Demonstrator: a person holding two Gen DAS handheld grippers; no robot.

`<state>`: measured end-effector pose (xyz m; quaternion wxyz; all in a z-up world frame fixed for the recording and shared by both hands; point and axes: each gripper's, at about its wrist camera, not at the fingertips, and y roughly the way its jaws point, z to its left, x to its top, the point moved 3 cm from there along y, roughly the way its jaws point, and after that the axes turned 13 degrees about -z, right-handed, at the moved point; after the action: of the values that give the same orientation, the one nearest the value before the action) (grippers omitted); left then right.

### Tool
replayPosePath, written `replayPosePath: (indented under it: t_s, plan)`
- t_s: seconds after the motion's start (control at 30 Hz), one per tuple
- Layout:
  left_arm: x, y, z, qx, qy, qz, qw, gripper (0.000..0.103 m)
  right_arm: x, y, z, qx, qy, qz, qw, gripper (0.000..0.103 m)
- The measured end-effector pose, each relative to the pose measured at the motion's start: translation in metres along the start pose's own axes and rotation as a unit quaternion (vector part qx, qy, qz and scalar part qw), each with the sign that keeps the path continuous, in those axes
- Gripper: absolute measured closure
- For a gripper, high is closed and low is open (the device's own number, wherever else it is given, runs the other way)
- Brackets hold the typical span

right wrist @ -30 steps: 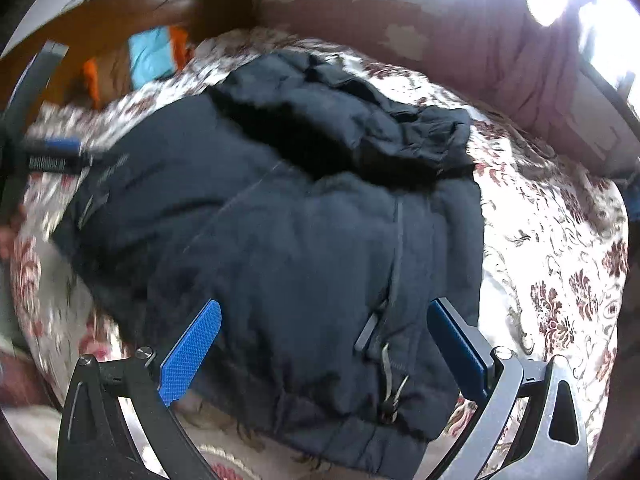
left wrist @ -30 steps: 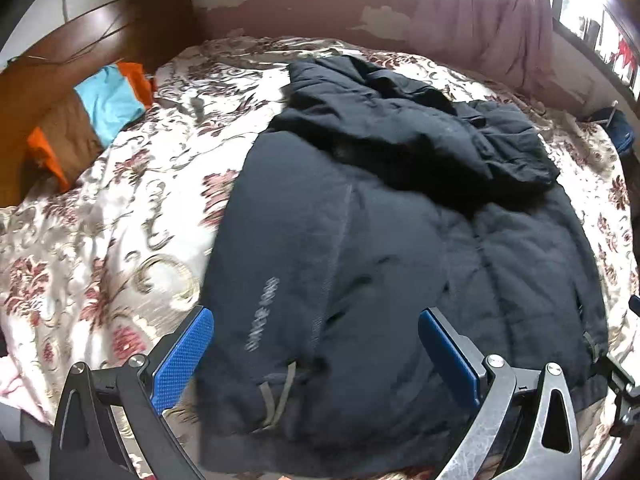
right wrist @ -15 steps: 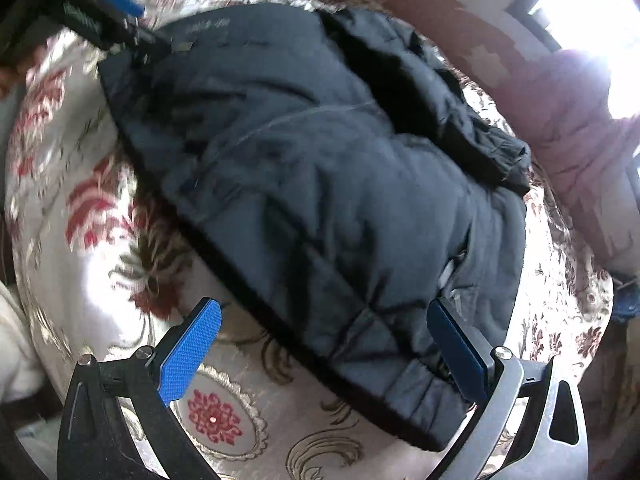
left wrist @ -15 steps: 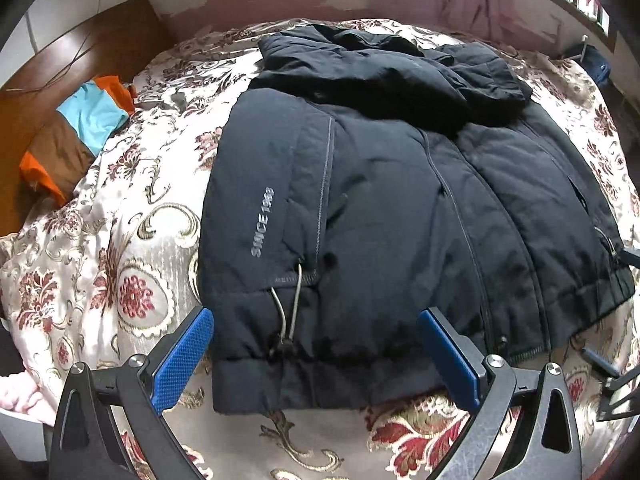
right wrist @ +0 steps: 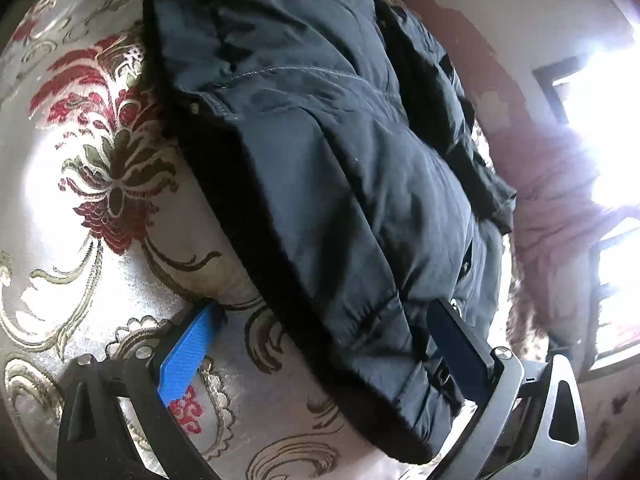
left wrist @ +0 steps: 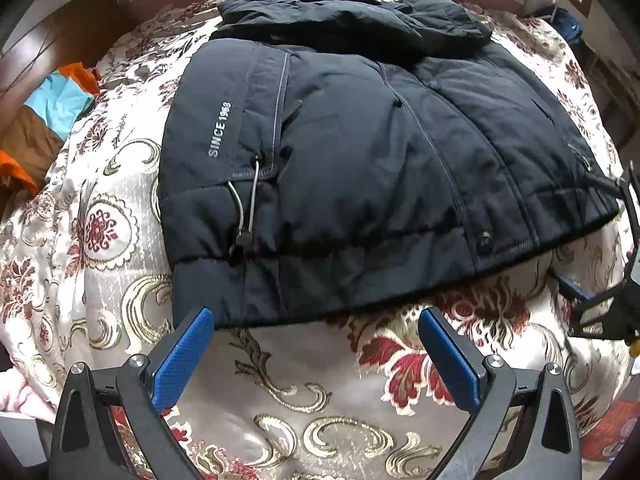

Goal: Fold large clothes

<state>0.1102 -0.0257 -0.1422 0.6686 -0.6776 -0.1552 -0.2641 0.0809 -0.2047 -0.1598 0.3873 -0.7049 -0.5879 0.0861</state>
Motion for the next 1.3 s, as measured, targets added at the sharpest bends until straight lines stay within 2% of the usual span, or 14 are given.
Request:
replayPosePath:
  t_s: [0.13,0.3,0.43,0.57,0.67,0.77,0.9,1.07,1.3]
  plan:
    - [-0.006,-0.003,-0.001,0.001,0.001,0.001,1.0,0.0,0.0,-0.004,0.004,-0.011,0.006,-0.003,1.0,0.002]
    - [-0.013,0.0,-0.004,0.031,0.036,0.005,0.9988,0.0,0.0,-0.002,-0.001,-0.03,0.008,-0.012,0.999,0.002]
    - [-0.018,0.005,-0.011,0.067,0.091,0.003,0.9936,0.0,0.002,0.004,-0.012,-0.044,0.005,-0.025,0.999,0.002]
    - [-0.022,0.012,-0.023,0.084,0.161,-0.011,0.9833,0.0,0.005,0.01,-0.024,-0.041,0.012,-0.034,0.998,0.002]
    - [-0.024,0.017,-0.032,0.075,0.187,-0.013,0.9794,0.0,0.008,0.006,-0.038,-0.039,0.034,-0.05,0.997,0.002]
    - [-0.024,0.016,-0.036,0.06,0.185,-0.013,0.9809,0.0,0.015,0.004,-0.062,-0.035,0.071,-0.064,0.995,0.002]
    - [-0.022,0.013,-0.039,0.049,0.18,-0.011,0.9824,0.0,0.022,0.007,-0.087,-0.014,0.116,-0.067,0.991,0.002]
    - [-0.022,0.016,-0.045,0.047,0.198,-0.014,0.979,0.0,0.027,0.014,-0.112,0.019,0.174,-0.057,0.983,0.002]
    - [-0.02,0.035,-0.041,0.082,0.236,-0.011,0.9681,0.0,0.023,0.024,-0.131,0.042,0.252,-0.039,0.966,0.002]
